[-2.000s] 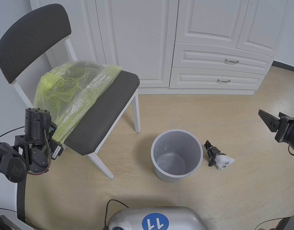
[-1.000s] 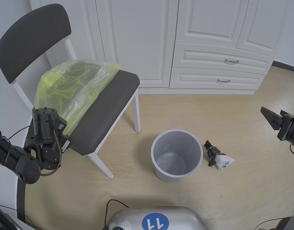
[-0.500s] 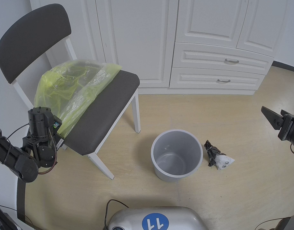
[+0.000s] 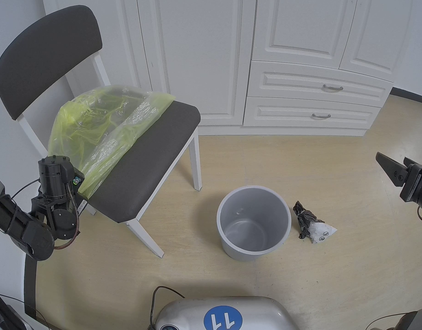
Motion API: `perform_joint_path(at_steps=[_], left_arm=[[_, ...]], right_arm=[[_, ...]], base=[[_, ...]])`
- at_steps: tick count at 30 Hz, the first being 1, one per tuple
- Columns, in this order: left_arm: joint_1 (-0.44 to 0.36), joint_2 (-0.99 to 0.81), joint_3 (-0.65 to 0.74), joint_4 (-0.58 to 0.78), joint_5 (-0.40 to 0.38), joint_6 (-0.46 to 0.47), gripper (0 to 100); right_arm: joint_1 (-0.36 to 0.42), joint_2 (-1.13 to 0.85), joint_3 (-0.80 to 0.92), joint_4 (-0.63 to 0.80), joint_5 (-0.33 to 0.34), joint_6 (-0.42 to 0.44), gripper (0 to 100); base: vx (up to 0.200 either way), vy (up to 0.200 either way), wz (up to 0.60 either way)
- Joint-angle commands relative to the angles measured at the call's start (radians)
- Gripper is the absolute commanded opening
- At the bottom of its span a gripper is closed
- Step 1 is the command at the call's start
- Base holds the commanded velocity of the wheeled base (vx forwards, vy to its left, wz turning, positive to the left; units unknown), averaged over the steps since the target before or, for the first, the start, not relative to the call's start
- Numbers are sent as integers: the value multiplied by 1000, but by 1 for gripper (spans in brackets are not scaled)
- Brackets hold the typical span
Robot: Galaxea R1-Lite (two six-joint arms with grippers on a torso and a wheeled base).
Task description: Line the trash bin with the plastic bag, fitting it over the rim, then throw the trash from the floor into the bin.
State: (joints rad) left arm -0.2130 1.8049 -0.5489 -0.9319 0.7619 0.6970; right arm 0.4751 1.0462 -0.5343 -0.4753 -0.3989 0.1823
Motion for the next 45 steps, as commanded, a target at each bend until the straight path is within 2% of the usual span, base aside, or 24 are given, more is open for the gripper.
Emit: perform_joint_path(at_steps=[1, 10, 21, 26, 29, 38, 42, 45], left_arm=[[3, 5, 1, -2, 0, -1, 0], [4, -9, 0, -13, 0, 1, 0], [-11, -36, 55, -168, -10, 1, 0], [-36, -104, 75, -203, -47, -2, 0], [-78, -179, 86, -206, -61, -11, 0], [-204, -268, 73, -206, -65, -40, 0], [-275, -291, 60, -205, -150, -120, 0], [-321, -306, 50, -202, -185, -169, 0]], right_arm=[[0, 0, 3, 0, 0, 0, 100], [0, -3, 11, 7, 12, -1, 100], [0, -29, 36, 11, 28, -23, 100], [0, -51, 50, 12, 49, -46, 100], [-1, -72, 60, 11, 88, -53, 100], [-1, -72, 63, 9, 92, -53, 100], [-1, -71, 69, 4, 92, -73, 100], [-1, -81, 76, 3, 92, -84, 100]], base=[[0, 0, 0], [0, 0, 0], [0, 0, 0], [0, 0, 0], [0, 0, 0], [0, 0, 0], [0, 0, 0], [0, 0, 0]])
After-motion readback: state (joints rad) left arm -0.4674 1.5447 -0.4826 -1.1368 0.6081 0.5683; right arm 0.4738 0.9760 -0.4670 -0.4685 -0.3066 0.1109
